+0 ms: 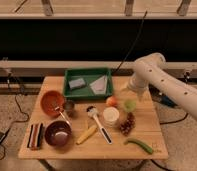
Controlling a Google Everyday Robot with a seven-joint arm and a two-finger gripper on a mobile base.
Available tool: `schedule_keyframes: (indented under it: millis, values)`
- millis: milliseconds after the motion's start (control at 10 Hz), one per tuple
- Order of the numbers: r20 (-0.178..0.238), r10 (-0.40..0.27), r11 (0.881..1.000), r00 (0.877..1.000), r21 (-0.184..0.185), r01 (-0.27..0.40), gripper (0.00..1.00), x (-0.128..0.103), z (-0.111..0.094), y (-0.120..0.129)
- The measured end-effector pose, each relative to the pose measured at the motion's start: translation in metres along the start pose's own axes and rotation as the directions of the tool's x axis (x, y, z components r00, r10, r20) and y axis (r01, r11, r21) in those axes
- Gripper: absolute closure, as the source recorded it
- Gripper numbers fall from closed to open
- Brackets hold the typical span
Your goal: Place apple in table surface
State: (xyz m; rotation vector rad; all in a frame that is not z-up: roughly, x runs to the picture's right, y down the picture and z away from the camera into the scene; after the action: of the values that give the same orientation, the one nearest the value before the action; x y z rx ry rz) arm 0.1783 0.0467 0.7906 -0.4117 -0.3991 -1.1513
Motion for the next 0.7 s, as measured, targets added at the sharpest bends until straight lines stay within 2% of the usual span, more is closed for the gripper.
schedule_keyframes:
  millis: [100,200,400,700]
  values:
    - [0.006,-0.082,0.997,0.997,0.003,0.082,0.28,-0.005,0.003,-0.013]
    - [0.009,-0.136,0.991,0.991,-0.003,0.136,0.28,-0.006,0.006,-0.023]
    - [0.015,-0.215,0.976,0.977,-0.016,0.215,0.28,-0.007,0.015,-0.044]
    - [-0.002,-0.278,0.96,0.961,-0.039,0.278,0.28,-0.002,0.033,-0.064]
